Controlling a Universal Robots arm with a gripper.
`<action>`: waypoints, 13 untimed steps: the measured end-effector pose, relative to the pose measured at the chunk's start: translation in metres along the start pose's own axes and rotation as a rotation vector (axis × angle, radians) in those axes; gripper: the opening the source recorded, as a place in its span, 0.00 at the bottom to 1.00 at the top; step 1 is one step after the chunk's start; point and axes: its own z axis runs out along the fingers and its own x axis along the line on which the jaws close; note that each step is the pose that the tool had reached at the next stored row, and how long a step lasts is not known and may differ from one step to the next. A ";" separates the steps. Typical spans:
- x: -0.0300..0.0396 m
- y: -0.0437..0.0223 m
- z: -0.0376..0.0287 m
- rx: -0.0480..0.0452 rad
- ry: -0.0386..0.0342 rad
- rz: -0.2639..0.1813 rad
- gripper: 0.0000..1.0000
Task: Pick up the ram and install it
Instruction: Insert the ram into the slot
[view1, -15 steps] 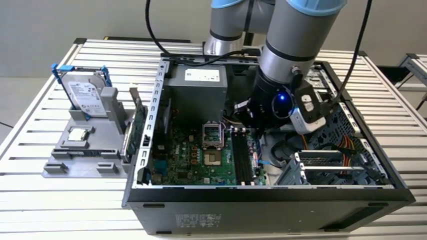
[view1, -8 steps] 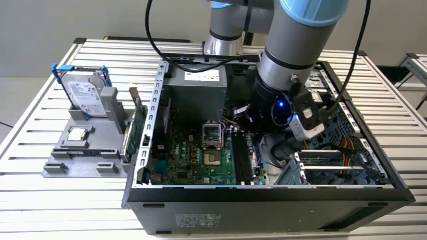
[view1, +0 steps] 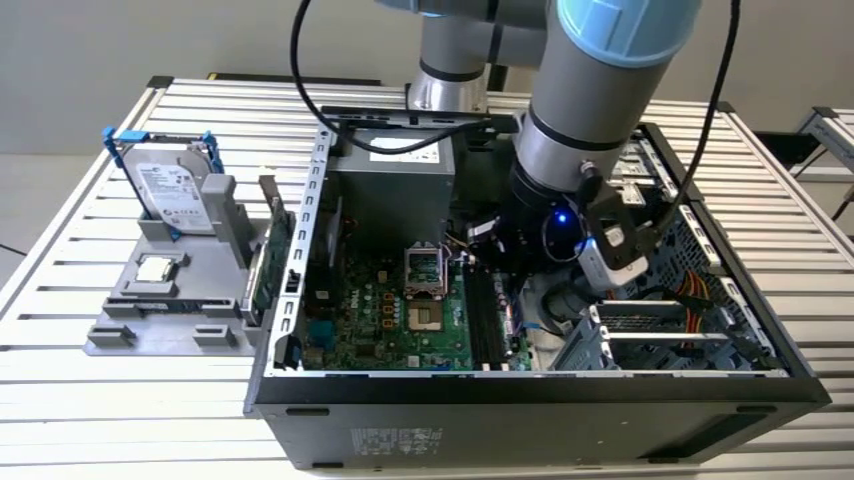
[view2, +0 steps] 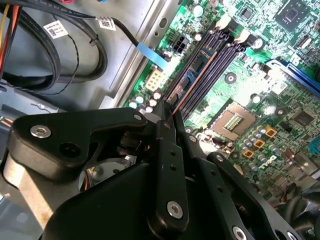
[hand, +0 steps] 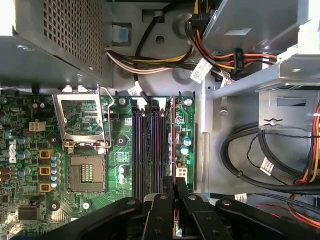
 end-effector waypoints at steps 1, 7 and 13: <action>0.0000 -0.0006 0.0005 0.0001 0.0001 -0.001 0.00; 0.0000 -0.0031 0.0042 -0.0001 0.0002 -0.006 0.00; 0.0000 -0.0046 0.0079 -0.0001 0.0003 -0.009 0.00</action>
